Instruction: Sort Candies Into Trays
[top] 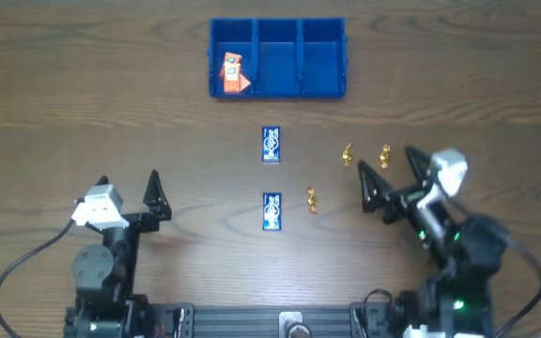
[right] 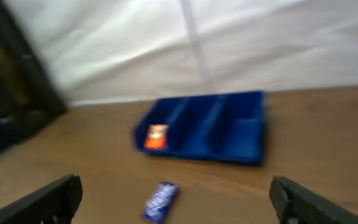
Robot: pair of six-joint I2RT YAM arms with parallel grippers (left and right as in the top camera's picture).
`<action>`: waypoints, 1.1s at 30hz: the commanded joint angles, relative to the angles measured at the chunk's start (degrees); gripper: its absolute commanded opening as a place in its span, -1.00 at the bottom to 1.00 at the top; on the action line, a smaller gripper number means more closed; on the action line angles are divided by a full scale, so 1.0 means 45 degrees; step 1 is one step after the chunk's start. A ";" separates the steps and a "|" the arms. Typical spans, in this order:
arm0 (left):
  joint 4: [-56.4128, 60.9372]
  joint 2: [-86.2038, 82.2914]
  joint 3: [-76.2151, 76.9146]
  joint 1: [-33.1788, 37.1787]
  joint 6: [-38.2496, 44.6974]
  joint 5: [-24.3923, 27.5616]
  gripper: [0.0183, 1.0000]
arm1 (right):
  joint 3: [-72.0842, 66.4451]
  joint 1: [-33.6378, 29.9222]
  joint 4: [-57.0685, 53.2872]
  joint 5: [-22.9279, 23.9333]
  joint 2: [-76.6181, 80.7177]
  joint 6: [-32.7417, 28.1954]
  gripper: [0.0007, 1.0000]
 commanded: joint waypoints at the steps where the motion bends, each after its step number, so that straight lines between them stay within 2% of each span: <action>1: -0.0471 -0.0097 -0.0282 0.0029 0.0228 -0.0117 1.00 | 0.4415 0.1545 -0.2531 -0.3968 0.4527 0.0121 1.00; 2: -0.0471 -0.0097 -0.0282 0.0029 0.0228 -0.0117 1.00 | 0.5333 0.2195 -0.3653 -0.3594 0.5557 -0.0282 1.00; 4: -0.0471 -0.0097 -0.0282 0.0029 0.0228 -0.0117 1.00 | 0.6552 0.3371 -0.5270 -0.2127 0.7111 -0.0403 1.00; 6: -0.0471 -0.0097 -0.0282 0.0029 0.0228 -0.0117 1.00 | 0.7902 0.5226 -0.7067 0.0452 0.9224 -0.0243 1.00; 9: -0.0471 -0.0097 -0.0282 0.0029 0.0228 -0.0117 1.00 | 0.8665 0.6926 -0.8310 0.2511 1.1210 0.0675 1.00; 11: -0.0471 -0.0097 -0.0282 0.0029 0.0228 -0.0117 1.00 | 0.8709 0.8048 -0.8888 0.3857 1.2337 0.1739 1.00; 14: -0.0471 -0.0097 -0.0282 0.0029 0.0228 -0.0117 1.00 | 0.8709 0.9505 -0.9462 0.5401 1.3585 0.3172 1.00; 19: -0.0471 -0.0097 -0.0282 0.0029 0.0228 -0.0117 1.00 | 0.8709 1.0987 -0.9413 0.6722 1.5188 0.4692 1.00; 28: -0.0471 -0.0097 -0.0282 0.0029 0.0228 -0.0117 1.00 | 0.8723 1.1545 -0.8412 0.7694 1.7461 0.5673 0.98; 31: -0.0471 -0.0097 -0.0282 0.0029 0.0228 -0.0117 1.00 | 0.8723 1.1565 -0.8238 0.7786 1.7728 0.5984 0.88; 33: -0.0471 -0.0097 -0.0282 0.0029 0.0228 -0.0117 1.00 | 0.8723 1.1667 -0.8102 0.7791 1.7869 0.6008 0.71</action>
